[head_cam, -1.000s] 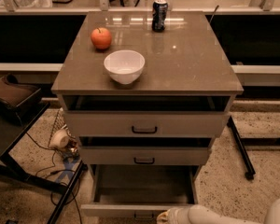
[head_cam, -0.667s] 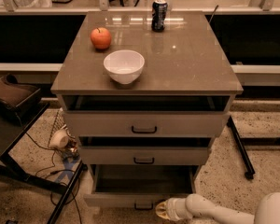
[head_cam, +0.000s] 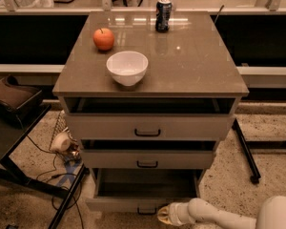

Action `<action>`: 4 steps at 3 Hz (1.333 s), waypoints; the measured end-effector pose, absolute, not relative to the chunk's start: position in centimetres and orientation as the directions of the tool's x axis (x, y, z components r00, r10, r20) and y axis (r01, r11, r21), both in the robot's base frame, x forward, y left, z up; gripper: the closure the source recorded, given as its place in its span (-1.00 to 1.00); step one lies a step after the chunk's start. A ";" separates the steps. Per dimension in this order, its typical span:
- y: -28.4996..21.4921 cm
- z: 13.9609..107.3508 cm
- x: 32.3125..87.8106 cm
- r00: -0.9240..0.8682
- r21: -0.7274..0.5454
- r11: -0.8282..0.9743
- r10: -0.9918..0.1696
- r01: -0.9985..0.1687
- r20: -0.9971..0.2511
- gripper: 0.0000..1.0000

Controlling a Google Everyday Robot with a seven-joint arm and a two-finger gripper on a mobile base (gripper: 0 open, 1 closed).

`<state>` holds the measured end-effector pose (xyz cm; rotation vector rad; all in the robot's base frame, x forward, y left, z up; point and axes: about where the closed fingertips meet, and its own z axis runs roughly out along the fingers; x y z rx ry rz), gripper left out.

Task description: Close bottom drawer

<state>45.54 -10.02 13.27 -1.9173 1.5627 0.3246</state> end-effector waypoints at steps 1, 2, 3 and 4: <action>-8.2 13.2 47.1 0.286 -0.318 -0.113 -0.769 -0.941 -0.572 1.00; -8.3 13.6 51.8 0.290 -0.338 -0.104 -0.772 -0.935 -0.566 1.00; -8.2 13.6 51.9 0.292 -0.339 -0.105 -0.770 -0.935 -0.567 1.00; -7.4 14.7 54.4 0.335 -0.386 -0.116 -0.753 -0.915 -0.566 1.00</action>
Offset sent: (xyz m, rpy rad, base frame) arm 0.2135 0.0067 0.0162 0.0134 -0.0870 -0.0118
